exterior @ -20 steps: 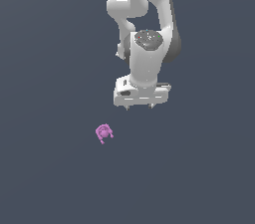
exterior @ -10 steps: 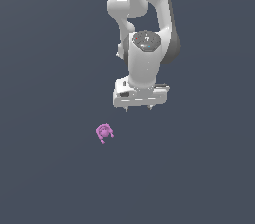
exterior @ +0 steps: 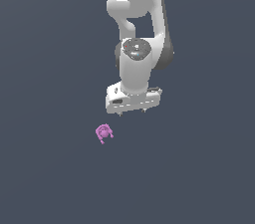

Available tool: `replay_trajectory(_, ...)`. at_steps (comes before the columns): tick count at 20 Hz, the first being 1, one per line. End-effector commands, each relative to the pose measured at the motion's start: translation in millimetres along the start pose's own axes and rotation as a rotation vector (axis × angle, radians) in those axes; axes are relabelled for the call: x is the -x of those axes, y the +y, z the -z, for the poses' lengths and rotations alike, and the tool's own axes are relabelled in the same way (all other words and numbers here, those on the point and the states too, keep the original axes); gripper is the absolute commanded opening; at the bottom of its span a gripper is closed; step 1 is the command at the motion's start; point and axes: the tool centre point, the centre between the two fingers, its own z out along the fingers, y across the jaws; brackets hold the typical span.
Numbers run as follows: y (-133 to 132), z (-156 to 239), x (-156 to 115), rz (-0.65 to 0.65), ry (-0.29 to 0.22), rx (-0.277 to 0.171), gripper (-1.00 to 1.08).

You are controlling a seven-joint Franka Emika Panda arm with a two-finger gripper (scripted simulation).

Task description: Pick up the object and move it to a goal position.

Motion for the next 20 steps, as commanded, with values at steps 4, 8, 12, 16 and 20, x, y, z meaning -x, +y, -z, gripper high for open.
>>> replay_trajectory(4, 27, -12, -6, 0.088, -0.003, -0.001, 1.0)
replay_trajectory(8, 50, -23, -10, 0.16, -0.005, -0.002, 1.0)
replay_trajectory(12, 73, -34, -13, 0.232, -0.006, -0.005, 1.0)
replay_trajectory(16, 94, -45, -15, 0.298, -0.007, -0.007, 1.0)
replay_trajectory(20, 111, -53, -15, 0.35, -0.007, -0.009, 1.0)
